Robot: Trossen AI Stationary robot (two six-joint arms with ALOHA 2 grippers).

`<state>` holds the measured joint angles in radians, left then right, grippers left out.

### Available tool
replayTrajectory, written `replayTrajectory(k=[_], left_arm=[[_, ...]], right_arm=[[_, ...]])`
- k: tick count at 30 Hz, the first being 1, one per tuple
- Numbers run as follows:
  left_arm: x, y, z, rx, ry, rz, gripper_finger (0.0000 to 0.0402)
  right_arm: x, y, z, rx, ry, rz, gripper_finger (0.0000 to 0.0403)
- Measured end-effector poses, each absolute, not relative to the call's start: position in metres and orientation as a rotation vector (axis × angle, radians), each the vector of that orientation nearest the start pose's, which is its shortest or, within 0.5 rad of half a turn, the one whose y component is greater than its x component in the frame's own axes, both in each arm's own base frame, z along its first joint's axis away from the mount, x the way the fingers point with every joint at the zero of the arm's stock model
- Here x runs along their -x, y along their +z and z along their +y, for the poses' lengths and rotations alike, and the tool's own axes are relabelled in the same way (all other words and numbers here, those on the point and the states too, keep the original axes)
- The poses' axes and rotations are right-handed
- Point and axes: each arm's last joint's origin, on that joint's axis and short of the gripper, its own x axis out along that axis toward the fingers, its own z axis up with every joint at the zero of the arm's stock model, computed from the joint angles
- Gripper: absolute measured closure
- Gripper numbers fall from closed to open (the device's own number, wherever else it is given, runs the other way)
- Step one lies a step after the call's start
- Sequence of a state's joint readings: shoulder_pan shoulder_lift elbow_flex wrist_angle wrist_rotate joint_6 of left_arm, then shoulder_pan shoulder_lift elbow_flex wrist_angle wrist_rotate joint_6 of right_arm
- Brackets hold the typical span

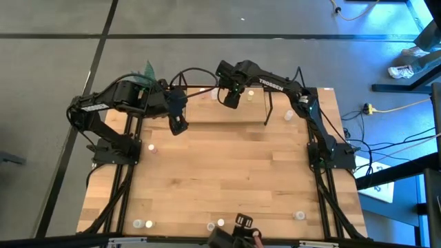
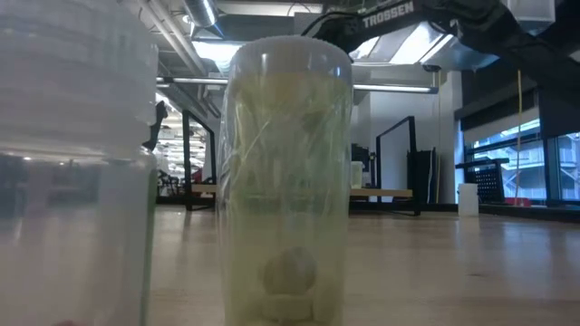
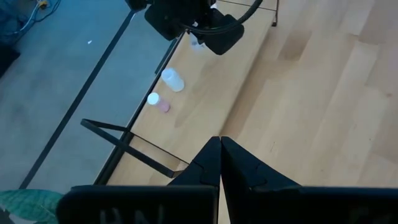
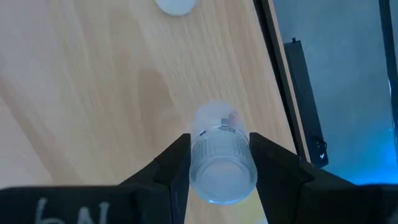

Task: Pick and place medicine bottles onto shelf by color
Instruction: Put the top transparent pill bottle on the shelf

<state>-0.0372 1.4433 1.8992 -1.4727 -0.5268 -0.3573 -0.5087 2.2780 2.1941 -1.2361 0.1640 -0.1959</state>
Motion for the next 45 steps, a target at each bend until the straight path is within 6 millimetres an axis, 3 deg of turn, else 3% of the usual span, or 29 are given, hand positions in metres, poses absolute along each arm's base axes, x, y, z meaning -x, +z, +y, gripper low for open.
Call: replayTrajectory(k=[16, 26, 34, 45], left_arm=[[-0.229, 0.449, 0.007, 0.021, 0.651, 0.873, 0.0401], [-0.229, 0.449, 0.007, 0.022, 0.652, 0.871, 0.0399], [-0.229, 0.449, 0.007, 0.025, 0.652, 0.870, 0.0399], [-0.230, 0.449, 0.007, 0.047, 0.660, 0.858, 0.0400]], right_arm=[[-0.406, 0.245, -0.229, -0.133, -0.317, 1.335, 0.0250], [-0.406, 0.245, -0.231, -0.098, -0.364, 1.349, 0.0244], [-0.410, 0.228, -0.237, -0.098, -0.373, 1.380, 0.0243], [-0.409, 0.227, -0.237, -0.101, -0.372, 1.388, 0.0235]])
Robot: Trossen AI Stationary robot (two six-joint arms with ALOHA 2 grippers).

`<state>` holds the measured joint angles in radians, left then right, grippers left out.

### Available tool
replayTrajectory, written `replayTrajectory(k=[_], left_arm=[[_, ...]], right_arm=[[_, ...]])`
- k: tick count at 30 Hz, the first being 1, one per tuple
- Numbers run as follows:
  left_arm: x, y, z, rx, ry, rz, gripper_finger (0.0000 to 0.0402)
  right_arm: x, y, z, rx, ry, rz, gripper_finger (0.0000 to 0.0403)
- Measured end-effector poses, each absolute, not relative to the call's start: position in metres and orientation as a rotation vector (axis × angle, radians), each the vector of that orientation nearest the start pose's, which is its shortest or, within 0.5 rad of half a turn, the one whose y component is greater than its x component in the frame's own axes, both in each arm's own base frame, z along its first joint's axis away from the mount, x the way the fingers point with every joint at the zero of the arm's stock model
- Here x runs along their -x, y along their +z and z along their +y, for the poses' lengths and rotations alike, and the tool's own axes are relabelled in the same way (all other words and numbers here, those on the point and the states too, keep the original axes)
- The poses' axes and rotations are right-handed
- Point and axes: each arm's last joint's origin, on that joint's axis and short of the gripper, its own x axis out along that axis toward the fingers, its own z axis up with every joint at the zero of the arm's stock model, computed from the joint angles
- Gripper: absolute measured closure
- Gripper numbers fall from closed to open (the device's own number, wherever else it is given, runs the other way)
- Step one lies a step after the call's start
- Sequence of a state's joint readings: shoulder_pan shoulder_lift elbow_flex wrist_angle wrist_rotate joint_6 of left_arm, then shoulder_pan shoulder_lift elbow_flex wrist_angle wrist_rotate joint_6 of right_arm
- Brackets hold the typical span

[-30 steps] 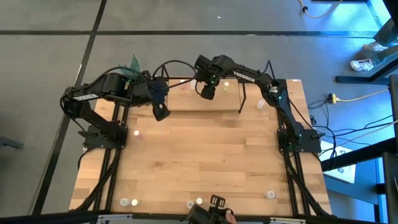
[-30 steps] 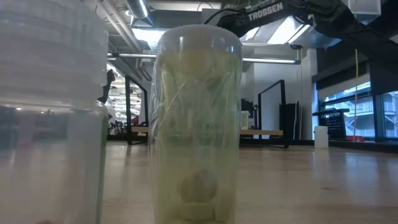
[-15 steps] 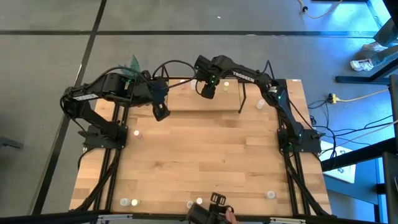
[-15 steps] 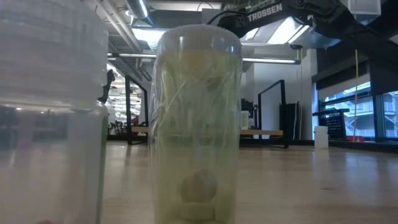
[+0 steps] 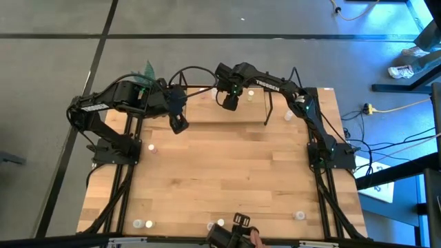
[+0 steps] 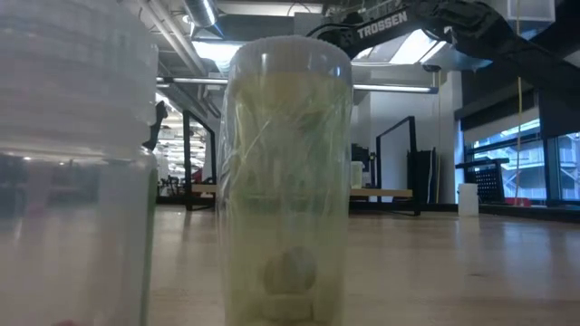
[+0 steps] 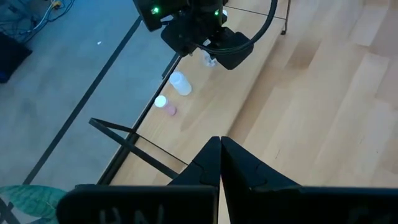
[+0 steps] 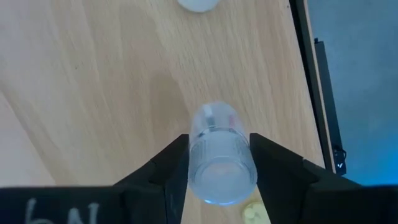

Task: Pick and place medicine bottles onto shelf by color
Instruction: Put the top transparent pill bottle on the shelf, then put the bottom pink pill bottle on the shelf aligned with the other pink pill bottle

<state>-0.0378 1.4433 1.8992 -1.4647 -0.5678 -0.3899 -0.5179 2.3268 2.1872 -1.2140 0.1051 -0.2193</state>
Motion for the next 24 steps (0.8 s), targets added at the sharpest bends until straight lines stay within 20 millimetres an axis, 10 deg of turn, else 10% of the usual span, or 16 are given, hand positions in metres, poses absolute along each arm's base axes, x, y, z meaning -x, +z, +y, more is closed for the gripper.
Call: replayTrajectory(k=[14, 24], left_arm=[[-0.230, 0.449, 0.007, 0.050, 0.659, 0.858, 0.0399], [-0.230, 0.449, 0.007, 0.053, 0.658, 0.858, 0.0401]], right_arm=[[-0.410, 0.228, -0.240, -0.046, -0.446, 1.398, 0.0156], [-0.407, 0.268, -0.238, -0.039, -0.462, 1.355, 0.0154]])
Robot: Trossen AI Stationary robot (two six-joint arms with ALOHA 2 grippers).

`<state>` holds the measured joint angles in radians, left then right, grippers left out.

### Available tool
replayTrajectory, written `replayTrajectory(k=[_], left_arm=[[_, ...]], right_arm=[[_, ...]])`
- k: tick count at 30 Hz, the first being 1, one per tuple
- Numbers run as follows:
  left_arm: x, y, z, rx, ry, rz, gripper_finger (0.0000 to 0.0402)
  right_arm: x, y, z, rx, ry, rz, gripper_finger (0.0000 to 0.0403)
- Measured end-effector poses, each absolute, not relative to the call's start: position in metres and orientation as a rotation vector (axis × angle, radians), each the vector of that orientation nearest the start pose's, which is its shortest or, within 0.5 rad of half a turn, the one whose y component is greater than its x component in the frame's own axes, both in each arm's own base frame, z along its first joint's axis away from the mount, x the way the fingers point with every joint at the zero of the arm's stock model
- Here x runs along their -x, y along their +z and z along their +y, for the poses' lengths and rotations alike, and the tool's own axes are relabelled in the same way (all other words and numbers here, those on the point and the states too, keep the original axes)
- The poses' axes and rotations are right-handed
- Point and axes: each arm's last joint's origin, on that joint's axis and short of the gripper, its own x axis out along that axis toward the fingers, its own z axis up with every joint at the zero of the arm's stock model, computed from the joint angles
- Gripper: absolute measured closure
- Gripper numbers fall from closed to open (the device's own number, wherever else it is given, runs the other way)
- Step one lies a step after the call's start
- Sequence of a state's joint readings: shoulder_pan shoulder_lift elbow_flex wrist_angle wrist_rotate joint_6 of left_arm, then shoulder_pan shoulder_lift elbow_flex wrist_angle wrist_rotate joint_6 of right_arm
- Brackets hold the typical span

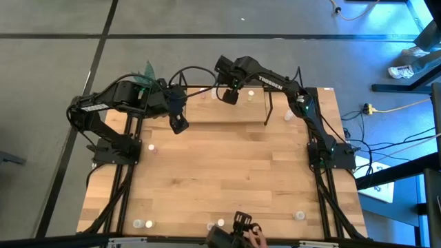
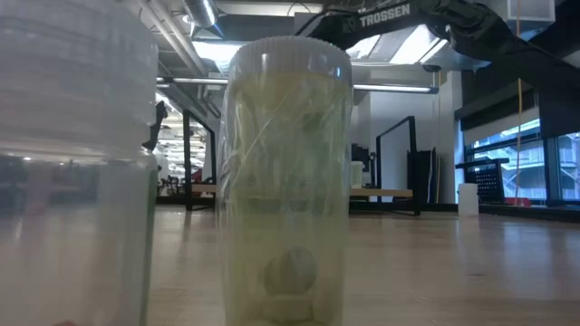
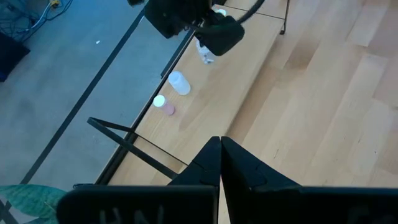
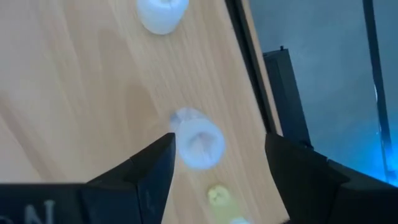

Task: Pick and place medicine bottles onto shelf by color
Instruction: Put the bottom pink pill bottle on the shelf aligned with the other pink pill bottle

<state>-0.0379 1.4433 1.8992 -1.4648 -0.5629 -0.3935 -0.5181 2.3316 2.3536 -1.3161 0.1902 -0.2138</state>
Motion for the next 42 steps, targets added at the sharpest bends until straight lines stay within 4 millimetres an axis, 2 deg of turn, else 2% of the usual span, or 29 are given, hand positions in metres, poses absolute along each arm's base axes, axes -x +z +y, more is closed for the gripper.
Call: replayTrajectory(k=[4, 11, 19, 24, 28, 34, 38, 42], left_arm=[[-0.230, 0.449, 0.007, 0.052, 0.658, 0.859, 0.0399], [-0.228, 0.448, 0.006, 0.071, 0.672, 0.872, 0.0399], [-0.221, 0.443, -0.007, 0.131, 0.688, 0.905, 0.0399], [-0.219, 0.434, -0.020, 0.162, 0.673, 0.915, 0.0401], [-0.206, 0.424, -0.029, 0.235, 0.680, 0.912, 0.0399], [-0.174, 0.411, -0.043, 0.413, 0.641, 0.920, 0.0399], [-0.157, 0.401, -0.049, 0.503, 0.641, 0.919, 0.0400], [-0.148, 0.389, -0.056, 0.507, 0.629, 0.947, 0.0399]], right_arm=[[-0.402, 0.280, -0.230, -0.039, -0.448, 1.357, 0.0154], [-0.394, 0.317, -0.206, -0.053, -0.418, 1.273, 0.0154], [-0.379, 0.374, -0.161, -0.003, -0.388, 1.128, 0.0154], [-0.367, 0.405, -0.130, 0.045, -0.347, 1.032, 0.0154], [-0.358, 0.424, -0.105, 0.078, -0.304, 0.981, 0.0154], [-0.347, 0.443, -0.072, 0.123, -0.237, 0.919, 0.0154], [-0.342, 0.451, -0.057, 0.147, -0.199, 0.892, 0.0154], [-0.342, 0.452, -0.044, 0.183, -0.097, 0.887, 0.0154]])
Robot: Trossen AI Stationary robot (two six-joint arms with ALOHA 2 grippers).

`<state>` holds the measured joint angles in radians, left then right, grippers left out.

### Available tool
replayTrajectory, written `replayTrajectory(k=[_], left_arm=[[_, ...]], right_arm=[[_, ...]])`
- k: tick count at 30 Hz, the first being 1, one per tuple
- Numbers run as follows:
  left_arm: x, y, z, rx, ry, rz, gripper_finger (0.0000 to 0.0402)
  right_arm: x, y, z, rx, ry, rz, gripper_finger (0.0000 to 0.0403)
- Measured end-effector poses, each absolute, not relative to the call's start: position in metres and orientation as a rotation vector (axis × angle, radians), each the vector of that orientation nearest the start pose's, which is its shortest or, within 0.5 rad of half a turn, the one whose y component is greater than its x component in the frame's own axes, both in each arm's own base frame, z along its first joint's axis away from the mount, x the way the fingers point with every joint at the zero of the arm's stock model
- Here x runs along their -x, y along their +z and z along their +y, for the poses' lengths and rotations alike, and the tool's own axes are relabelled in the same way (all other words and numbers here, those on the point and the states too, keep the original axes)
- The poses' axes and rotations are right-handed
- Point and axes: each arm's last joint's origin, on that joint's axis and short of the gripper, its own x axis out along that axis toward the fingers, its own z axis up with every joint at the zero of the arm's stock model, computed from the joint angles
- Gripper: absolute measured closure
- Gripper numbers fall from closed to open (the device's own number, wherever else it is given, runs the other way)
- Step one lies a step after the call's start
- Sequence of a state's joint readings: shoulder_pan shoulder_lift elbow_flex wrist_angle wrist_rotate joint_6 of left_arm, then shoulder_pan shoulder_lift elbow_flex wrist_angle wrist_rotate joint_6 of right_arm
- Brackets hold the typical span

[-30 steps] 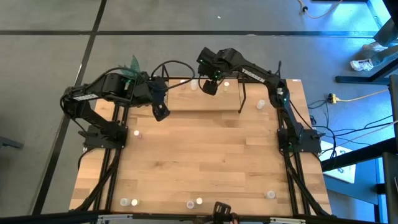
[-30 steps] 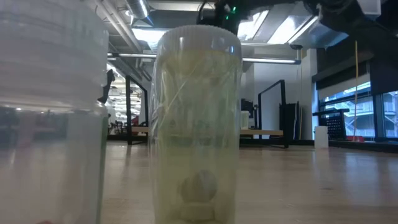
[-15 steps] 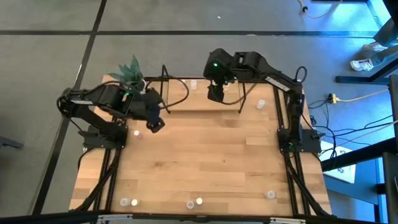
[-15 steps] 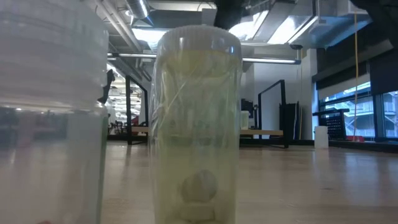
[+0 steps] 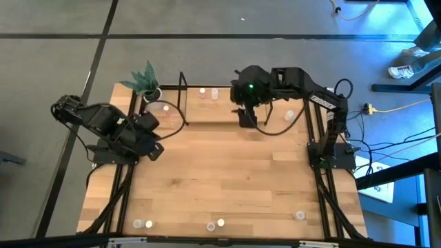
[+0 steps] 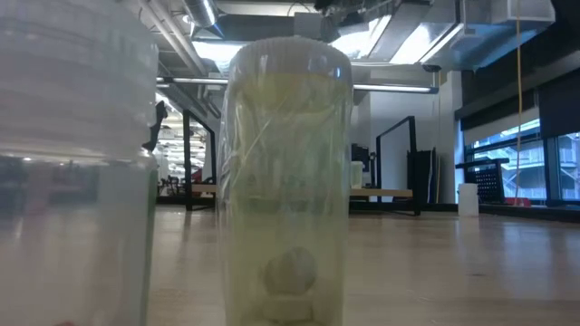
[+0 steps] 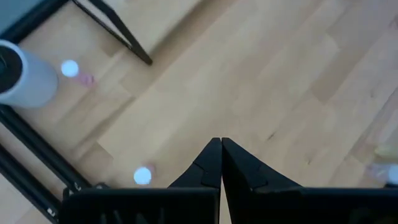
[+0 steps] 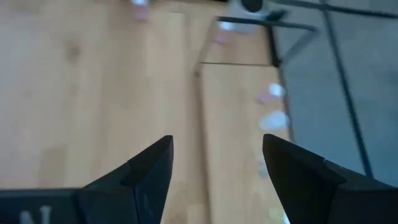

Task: Pick and place medicine bottles onto shelf by color
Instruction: Put the bottom pink pill bottle on the shelf aligned with the other pink pill bottle

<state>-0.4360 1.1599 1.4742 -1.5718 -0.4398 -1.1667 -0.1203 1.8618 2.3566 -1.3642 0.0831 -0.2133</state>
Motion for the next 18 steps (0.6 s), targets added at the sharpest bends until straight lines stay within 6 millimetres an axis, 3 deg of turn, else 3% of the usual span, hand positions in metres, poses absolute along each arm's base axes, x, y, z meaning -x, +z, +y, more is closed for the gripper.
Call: replayTrajectory(k=[10, 18], left_arm=[[-0.141, 0.361, -0.075, 0.505, 0.560, 1.120, 0.0395], [-0.136, 0.358, -0.084, 0.474, 0.521, 1.135, 0.0397]], right_arm=[[-0.345, 0.452, -0.017, 0.093, 0.204, 0.844, 0.0154], [-0.345, 0.452, -0.004, 0.097, 0.252, 0.837, 0.0154]])
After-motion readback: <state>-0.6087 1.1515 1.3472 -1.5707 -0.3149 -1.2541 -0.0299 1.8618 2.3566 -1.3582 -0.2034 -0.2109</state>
